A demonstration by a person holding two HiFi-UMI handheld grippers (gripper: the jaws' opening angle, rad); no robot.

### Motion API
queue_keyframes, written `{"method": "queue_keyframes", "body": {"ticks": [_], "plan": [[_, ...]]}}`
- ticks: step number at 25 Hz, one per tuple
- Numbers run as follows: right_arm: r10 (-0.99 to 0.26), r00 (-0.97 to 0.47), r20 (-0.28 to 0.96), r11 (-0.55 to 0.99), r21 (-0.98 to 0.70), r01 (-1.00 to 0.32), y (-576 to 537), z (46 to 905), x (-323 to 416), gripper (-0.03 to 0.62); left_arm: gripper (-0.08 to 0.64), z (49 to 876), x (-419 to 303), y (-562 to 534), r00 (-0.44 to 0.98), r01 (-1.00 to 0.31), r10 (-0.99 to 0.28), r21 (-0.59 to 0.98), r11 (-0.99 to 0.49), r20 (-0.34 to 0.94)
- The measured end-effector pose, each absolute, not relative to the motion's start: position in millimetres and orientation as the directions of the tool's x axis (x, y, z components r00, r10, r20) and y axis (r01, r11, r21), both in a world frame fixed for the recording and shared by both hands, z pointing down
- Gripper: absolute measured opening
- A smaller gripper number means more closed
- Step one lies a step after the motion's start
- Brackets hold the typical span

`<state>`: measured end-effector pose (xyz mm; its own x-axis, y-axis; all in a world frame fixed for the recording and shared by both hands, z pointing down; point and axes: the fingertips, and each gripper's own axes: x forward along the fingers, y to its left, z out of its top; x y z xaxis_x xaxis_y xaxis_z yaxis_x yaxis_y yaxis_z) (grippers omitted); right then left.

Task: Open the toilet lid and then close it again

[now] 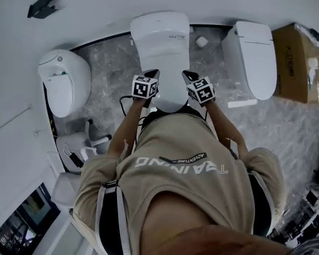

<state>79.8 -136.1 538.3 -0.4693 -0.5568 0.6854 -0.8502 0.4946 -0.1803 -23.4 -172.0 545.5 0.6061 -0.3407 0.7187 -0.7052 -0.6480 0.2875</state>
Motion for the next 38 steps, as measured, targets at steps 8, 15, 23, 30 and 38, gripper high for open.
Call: {"method": "queue_keyframes", "body": {"ticks": [8,15,23,30,38], "plan": [[-0.717,-0.502,0.483,0.574,0.001,-0.819,-210,409,81,0.014,0.005,389,-2,-237,0.671,-0.702,-0.586,0.137,-0.699,0.454],[-0.814,-0.525,0.248,0.56,0.097,-0.823,-251,276,84,0.014,0.005,241,4,-275,0.686,-0.721,-0.712,0.005,-0.693,0.15],[-0.823,-0.565,-0.061,0.556,0.118,-0.823,-244,136,72,0.014,0.005,131,9,-260,0.702,-0.712,-0.709,-0.098,-0.695,-0.066],[-0.822,-0.562,-0.093,0.549,0.14,-0.824,-231,124,64,0.014,0.005,109,-2,-250,0.672,-0.74,-0.728,-0.08,-0.668,-0.132],[-0.831,-0.548,-0.096,0.542,0.088,-0.836,-217,132,69,0.014,0.005,109,2,-237,0.681,-0.731,-0.724,-0.155,-0.665,-0.11]]}}
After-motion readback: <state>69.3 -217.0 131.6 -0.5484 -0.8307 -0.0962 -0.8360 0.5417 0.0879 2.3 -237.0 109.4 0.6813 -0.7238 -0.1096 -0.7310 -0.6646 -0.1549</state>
